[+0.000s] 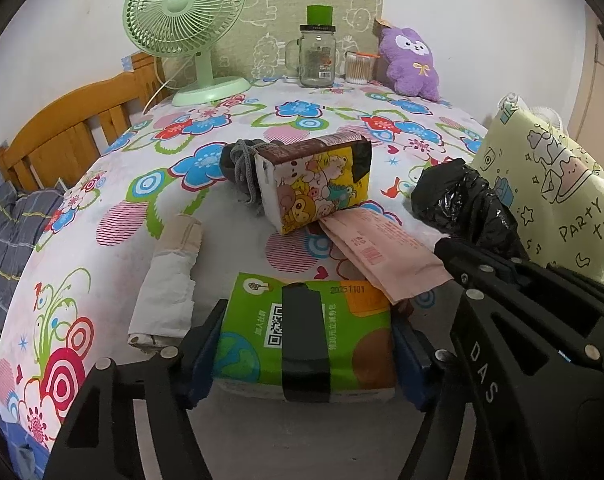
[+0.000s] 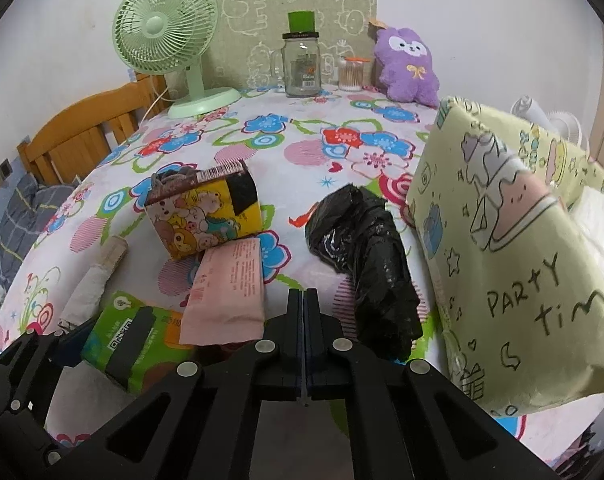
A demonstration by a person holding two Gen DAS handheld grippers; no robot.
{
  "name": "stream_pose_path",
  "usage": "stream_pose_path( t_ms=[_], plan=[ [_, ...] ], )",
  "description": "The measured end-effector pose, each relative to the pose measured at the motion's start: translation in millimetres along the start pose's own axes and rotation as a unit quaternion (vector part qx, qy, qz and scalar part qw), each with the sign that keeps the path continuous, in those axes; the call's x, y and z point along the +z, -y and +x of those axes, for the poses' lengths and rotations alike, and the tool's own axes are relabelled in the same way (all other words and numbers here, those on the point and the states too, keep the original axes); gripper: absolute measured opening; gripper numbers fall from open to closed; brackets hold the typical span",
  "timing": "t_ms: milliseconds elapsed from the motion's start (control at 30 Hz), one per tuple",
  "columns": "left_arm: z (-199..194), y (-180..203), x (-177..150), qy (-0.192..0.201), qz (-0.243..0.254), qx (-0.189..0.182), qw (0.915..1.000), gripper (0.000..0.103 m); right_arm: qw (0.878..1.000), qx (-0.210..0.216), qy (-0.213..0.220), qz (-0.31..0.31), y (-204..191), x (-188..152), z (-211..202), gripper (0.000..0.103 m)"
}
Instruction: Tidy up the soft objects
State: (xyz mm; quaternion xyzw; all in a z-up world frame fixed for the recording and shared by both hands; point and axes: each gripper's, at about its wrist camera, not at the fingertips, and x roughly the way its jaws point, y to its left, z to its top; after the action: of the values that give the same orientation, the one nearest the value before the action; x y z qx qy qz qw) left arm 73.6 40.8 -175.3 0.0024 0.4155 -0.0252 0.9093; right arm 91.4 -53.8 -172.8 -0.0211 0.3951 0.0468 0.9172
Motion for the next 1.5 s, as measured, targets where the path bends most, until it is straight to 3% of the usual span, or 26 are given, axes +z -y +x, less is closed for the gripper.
stream_pose_path(
  t_ms=[167, 267, 333, 400, 767, 1033, 1500],
  plan=[
    [-2, -3, 1, -0.001, -0.003, 0.003, 1.0, 0.074, 1.0, -0.002, -0.004, -0.015, -5, 3, -1, 0.006],
    [-6, -4, 1, 0.004, -0.002, 0.006, 1.0, 0.074, 1.0, 0.003, -0.005, -0.019, -8, 5, -2, 0.014],
    [-9, -5, 0, 0.007, -0.003, 0.005, 1.0, 0.074, 1.0, 0.003, -0.002, -0.019, -9, 5, -4, 0.042],
    [-13, -6, 0, 0.011, -0.004, 0.002, 0.9999, 0.074, 1.0, 0.003, 0.006, -0.013, -9, 4, -10, 0.058],
    [-29, -17, -1, 0.021, -0.007, 0.012, 0.9997, 0.074, 0.999, 0.025, 0.017, -0.017, -22, 9, -26, 0.059],
    [-39, -30, -5, 0.024, -0.011, 0.027, 0.9993, 0.074, 0.999, 0.044, 0.019, -0.023, -36, 11, -29, 0.068],
    [-21, -47, 6, 0.015, -0.01, 0.041, 0.999, 0.074, 0.999, 0.047, -0.024, -0.012, -49, 17, -1, 0.069]
  ],
)
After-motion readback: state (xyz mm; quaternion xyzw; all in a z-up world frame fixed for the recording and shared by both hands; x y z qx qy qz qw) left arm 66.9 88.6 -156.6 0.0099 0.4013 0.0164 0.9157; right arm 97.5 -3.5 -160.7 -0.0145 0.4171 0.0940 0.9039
